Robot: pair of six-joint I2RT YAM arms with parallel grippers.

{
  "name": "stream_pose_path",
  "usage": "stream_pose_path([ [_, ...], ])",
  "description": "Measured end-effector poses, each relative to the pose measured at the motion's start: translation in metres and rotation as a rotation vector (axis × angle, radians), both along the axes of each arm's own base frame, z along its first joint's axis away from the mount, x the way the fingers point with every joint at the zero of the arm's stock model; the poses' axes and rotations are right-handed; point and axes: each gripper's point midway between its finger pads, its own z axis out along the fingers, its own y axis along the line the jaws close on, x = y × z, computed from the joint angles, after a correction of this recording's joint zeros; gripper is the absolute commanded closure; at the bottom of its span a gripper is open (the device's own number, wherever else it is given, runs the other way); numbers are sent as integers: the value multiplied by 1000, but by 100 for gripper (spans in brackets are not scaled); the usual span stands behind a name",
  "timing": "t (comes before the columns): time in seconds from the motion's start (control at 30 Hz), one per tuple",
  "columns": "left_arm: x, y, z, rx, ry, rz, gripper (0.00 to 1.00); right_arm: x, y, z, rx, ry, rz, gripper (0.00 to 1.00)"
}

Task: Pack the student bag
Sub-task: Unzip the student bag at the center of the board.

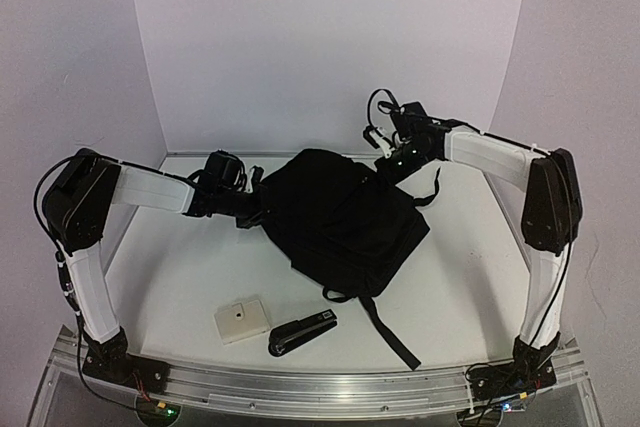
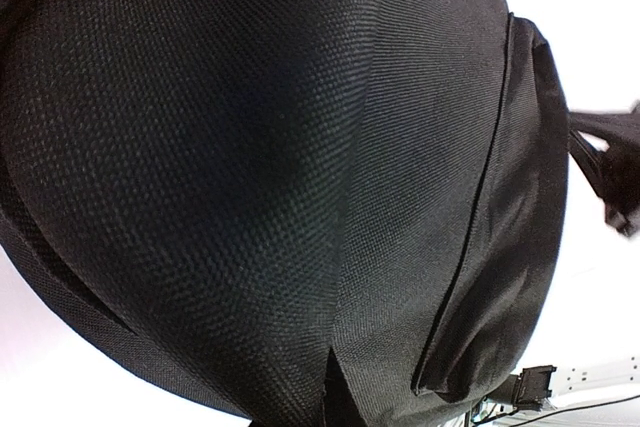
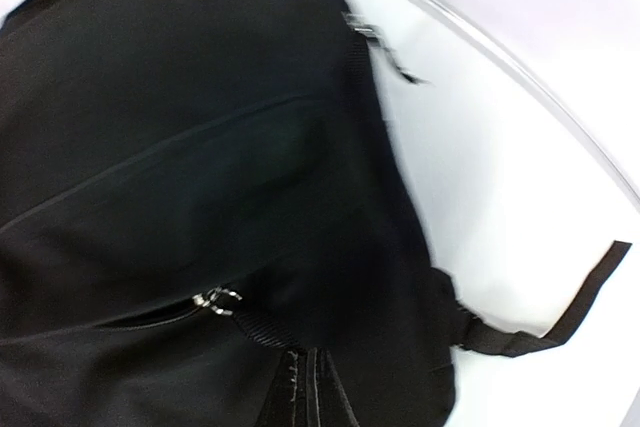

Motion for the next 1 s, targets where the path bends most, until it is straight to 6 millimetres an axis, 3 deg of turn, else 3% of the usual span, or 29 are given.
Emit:
stream_pose_path([
  [0.2,2,0,2,-2,-13,0,100,23,-10,-12,13,21,-18,100],
  [0.43,4,0,4,-3,-27,2,100,46,-16,-8,52,21,-47,100],
  [0.73,4,1,6,-4,-48,-3,100,55,-11,3,100,21,-59,100],
  [1.0,-14,-15,13,39,-95,-33,100,69,-12,-14,100,41,-93,100],
])
